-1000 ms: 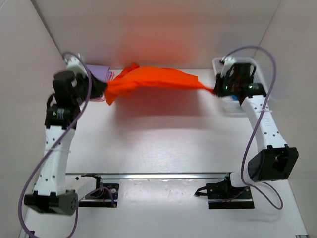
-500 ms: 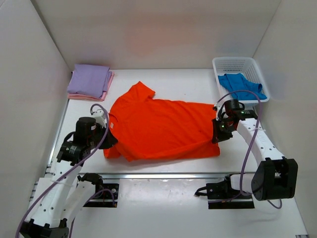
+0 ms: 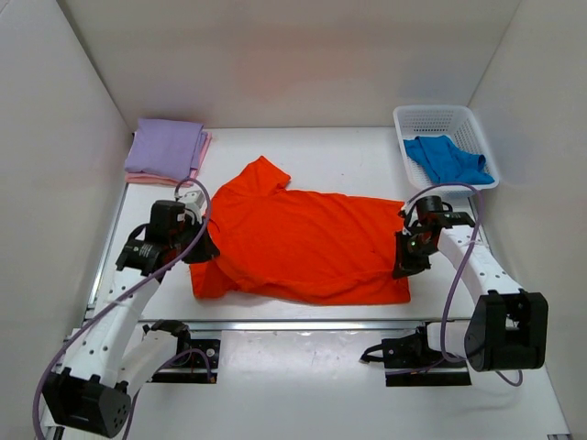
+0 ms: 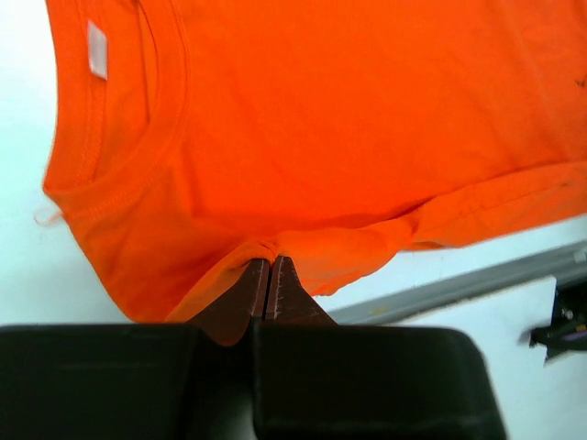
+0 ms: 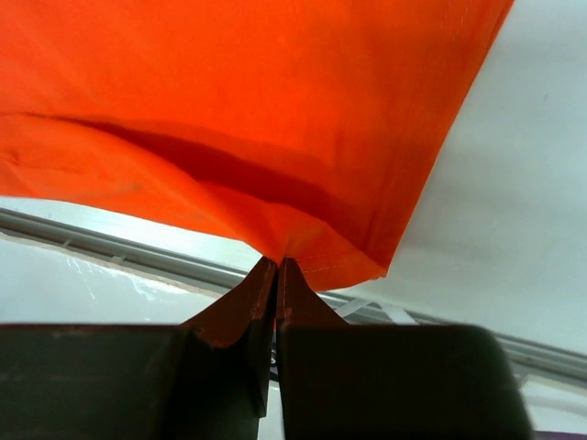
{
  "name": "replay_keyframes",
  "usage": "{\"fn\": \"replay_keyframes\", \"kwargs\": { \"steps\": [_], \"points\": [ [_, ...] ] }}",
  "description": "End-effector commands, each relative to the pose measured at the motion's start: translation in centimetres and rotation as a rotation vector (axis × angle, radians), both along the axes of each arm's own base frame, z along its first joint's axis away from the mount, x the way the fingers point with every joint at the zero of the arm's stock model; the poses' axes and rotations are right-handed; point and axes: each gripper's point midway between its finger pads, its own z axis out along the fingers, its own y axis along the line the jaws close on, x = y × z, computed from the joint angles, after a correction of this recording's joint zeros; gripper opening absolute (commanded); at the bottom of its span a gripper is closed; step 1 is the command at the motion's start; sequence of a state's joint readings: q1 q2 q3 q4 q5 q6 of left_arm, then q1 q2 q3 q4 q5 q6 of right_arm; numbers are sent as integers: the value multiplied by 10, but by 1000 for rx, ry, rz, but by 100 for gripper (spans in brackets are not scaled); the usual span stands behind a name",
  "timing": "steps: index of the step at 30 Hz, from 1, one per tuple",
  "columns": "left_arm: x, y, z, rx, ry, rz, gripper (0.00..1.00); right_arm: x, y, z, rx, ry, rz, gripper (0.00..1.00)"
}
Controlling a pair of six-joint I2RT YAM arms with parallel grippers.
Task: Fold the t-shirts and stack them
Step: Grap the side of the flattened tshirt closest away from the robot with both arms, then fold the flattened tshirt in 1/3 of the way
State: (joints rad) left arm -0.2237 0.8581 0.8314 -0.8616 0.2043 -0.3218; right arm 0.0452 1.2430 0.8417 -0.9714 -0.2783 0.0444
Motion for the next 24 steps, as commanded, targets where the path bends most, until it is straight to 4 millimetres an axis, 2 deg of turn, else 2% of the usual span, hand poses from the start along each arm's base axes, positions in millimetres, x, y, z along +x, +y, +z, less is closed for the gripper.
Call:
{"fn": "replay_keyframes", "kwargs": {
  "steps": [1,8,14,19,24],
  "points": [
    [28,1,21,9,-98,10,0,-8,2,3,20,4,-52,0],
    [47,1,5,39,-65,-4,0,-11,-9,-3,-39,55,-98,1],
    [52,3,-11,67,-27,-14,0,-12,-17,-8,-86,73,-140,0],
    [64,8,-7,92,-51,-9,0,-12,-25,-6,-118,71,-188,0],
    [69,1,-13,81,-33,-33,0,-14,-28,-11,-143,89,-192,1]
  ]
}}
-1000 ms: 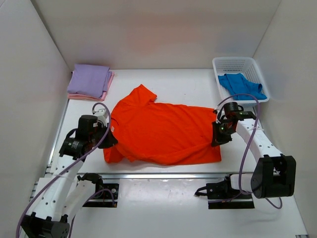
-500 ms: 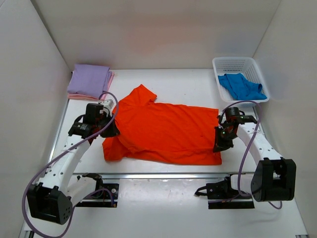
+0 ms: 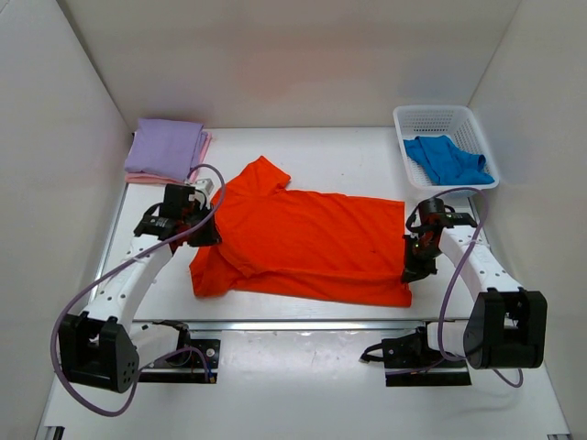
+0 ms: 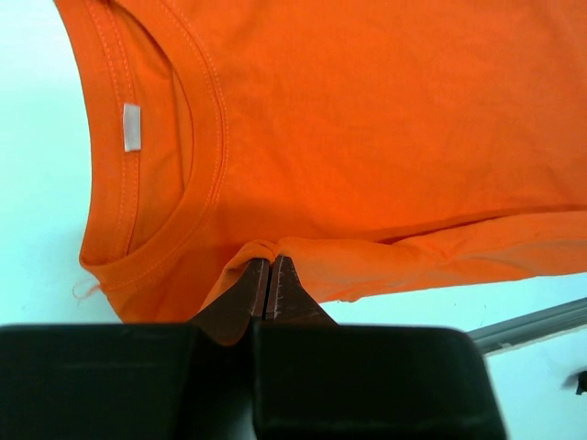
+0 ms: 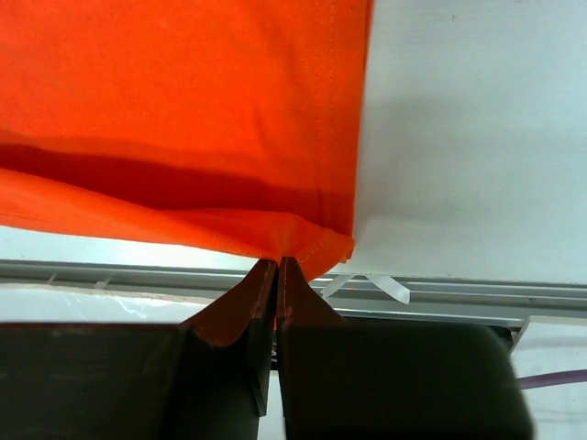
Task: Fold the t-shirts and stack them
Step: Fold the flattened tshirt in 1/3 of the way
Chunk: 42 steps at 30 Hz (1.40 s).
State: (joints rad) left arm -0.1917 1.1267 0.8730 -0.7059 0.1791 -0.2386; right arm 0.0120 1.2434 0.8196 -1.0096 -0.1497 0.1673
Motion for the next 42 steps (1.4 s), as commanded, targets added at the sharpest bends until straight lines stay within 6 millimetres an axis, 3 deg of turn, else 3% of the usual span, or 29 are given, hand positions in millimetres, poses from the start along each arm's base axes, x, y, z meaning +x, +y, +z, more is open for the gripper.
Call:
{"fn": "replay_keyframes", "kwargs": {
  "steps": [1,11,16,21,22,23,25,27,28,29,30,32,36,42],
  "points": [
    [20,-6,19,-8,-80,-21,0,0,-6,-3,-43,15,-31,1],
    [28,-12,4,-11,-38,-31,1,1,-5,-11,-73,48,-16,0],
    [39,-20,6,-31,-32,-33,0,0,-4,-12,-83,56,-3,0],
    [64,-30,19,-18,-57,-41,0,1,-6,-14,-96,60,-5,0],
    [68,-31,20,-11,-47,-47,3,1,-6,-15,-96,67,-11,0],
    [69,-31,21,-7,-36,-53,12,1,-7,-17,-109,78,-3,0],
    [80,-24,26,27,-46,-15,13,4,-7,-14,-112,69,1,1],
    [84,-15,36,30,-68,9,22,12,-13,-10,-134,34,-27,17],
    [85,-10,41,22,-75,26,37,10,-14,-10,-133,36,-30,23],
    [86,-5,46,29,-91,40,41,16,-15,-6,-134,7,-35,36],
    [82,-3,48,34,-86,42,45,18,-18,-3,-137,-14,-48,47],
    [74,7,48,80,-76,53,49,27,-20,3,-137,-63,-61,54],
    [56,7,40,110,-49,34,53,38,-21,13,-158,-118,-50,55],
    [17,-18,-13,114,80,-26,50,67,14,14,-86,-182,16,52]
  ]
}}
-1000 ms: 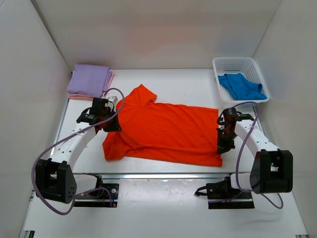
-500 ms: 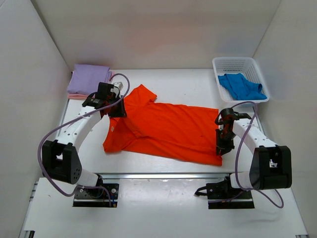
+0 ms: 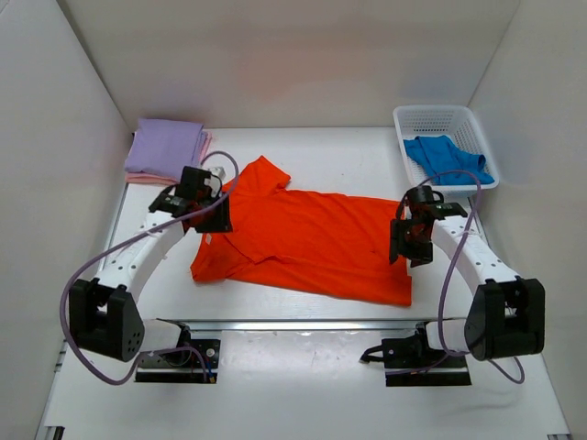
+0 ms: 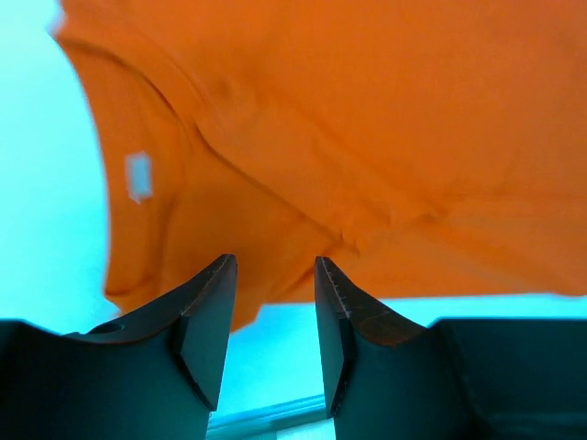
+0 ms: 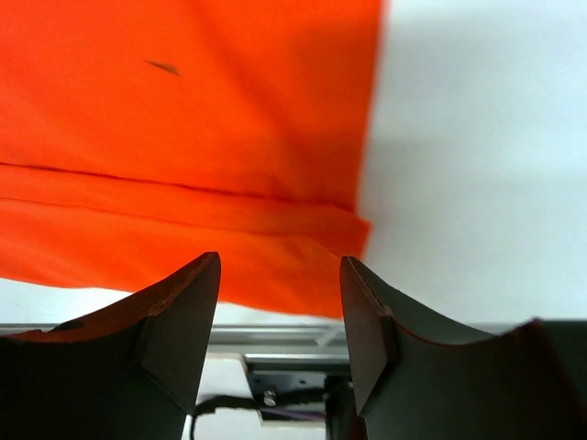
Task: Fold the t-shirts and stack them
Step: Fold the flattened tshirt in 1/3 of the way
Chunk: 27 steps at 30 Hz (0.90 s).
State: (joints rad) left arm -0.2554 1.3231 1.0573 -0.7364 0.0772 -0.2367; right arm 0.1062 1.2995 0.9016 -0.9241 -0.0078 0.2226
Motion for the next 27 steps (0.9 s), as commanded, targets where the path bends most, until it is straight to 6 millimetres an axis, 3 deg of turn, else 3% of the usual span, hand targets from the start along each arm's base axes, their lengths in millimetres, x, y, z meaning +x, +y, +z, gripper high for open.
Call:
{"fn": "replay_keyframes", "kwargs": {
  "steps": [1,5,9,16,19,27],
  "points": [
    [-27,-9,-31,32,82,-17,51,31,24,2,54,-78,28,52],
    [-35,-1,-52,68,117,12,48,52,44,-14,108,-108,44,52],
    [-40,11,-63,181,149,11,48,71,51,-25,142,-115,49,52],
    [-62,6,-89,272,295,-89,44,96,50,-52,132,-53,67,52],
    [-69,2,-94,270,320,-111,43,98,49,-66,122,-12,76,51],
    [-87,16,-95,332,382,-126,38,122,51,-70,89,9,114,52]
  ]
}}
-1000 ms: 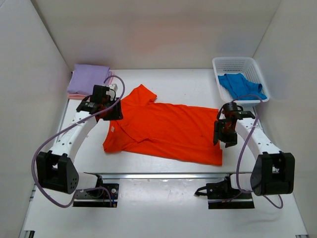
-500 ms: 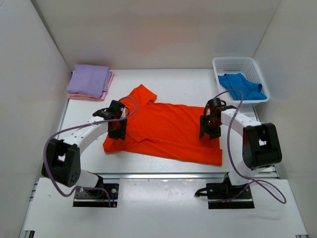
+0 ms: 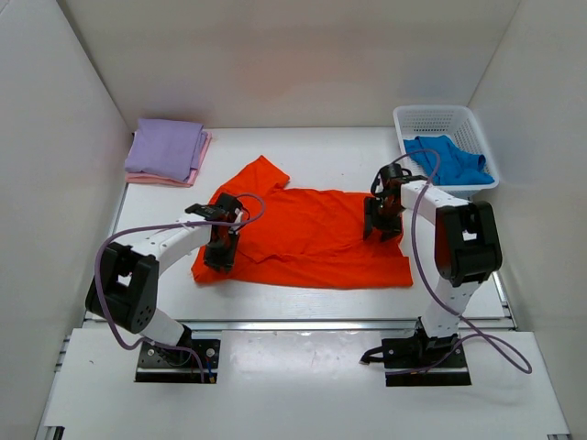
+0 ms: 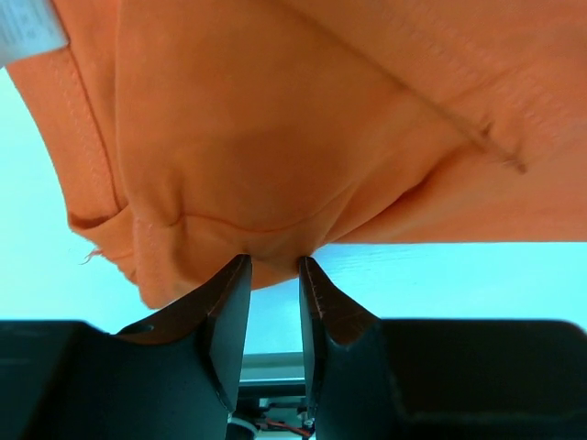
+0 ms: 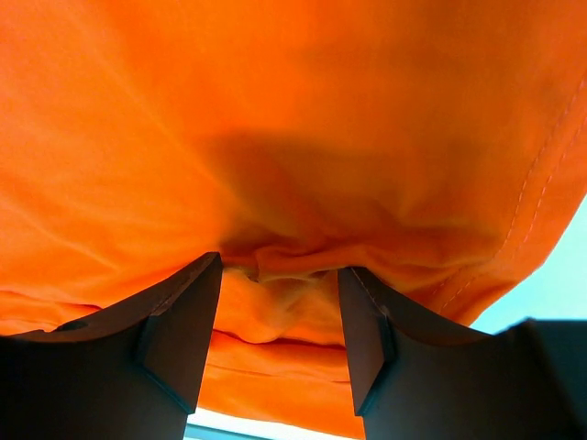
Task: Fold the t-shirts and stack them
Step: Fold the flattened tshirt in 1/3 of the way
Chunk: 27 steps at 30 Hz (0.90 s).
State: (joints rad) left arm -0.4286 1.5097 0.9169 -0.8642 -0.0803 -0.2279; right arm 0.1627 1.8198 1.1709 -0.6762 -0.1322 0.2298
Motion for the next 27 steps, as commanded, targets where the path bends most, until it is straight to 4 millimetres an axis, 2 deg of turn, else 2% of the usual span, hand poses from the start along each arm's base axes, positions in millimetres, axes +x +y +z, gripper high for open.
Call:
{"fn": "replay_keyframes", "kwargs": {
  "steps": [1,7,8,10,12,13,14,16,18,21,24,27],
  "points": [
    [-10,10,4,38,10,-14,39,19,-2,-12,-33,-26,36,52],
    [-20,7,5,48,42,-63,40,19,-3,-17,-46,-6,51,53],
    [-20,5,6,36,43,-69,40,13,-3,-22,-50,14,60,52],
    [-27,4,2,62,77,-91,40,12,-5,-16,-51,-4,58,53],
    [-19,8,7,105,36,-78,27,8,-9,-15,-57,-8,50,52],
    [-15,6,13,84,5,-59,26,3,-8,-13,-47,-6,54,52],
    [-10,4,16,59,-21,-47,26,6,-6,-10,-44,-25,58,52],
    [5,2,35,-26,-112,23,24,4,-7,-5,-38,-36,51,52],
    [20,0,50,-69,-199,56,27,4,-6,0,-26,-48,48,52],
    [37,-4,56,-129,-284,129,29,10,-1,9,-9,-78,49,52],
    [42,-11,38,-166,-281,182,29,14,5,12,-8,-86,45,53],
    [40,-26,10,-183,-240,195,28,17,10,19,6,-110,63,52]
  ]
}}
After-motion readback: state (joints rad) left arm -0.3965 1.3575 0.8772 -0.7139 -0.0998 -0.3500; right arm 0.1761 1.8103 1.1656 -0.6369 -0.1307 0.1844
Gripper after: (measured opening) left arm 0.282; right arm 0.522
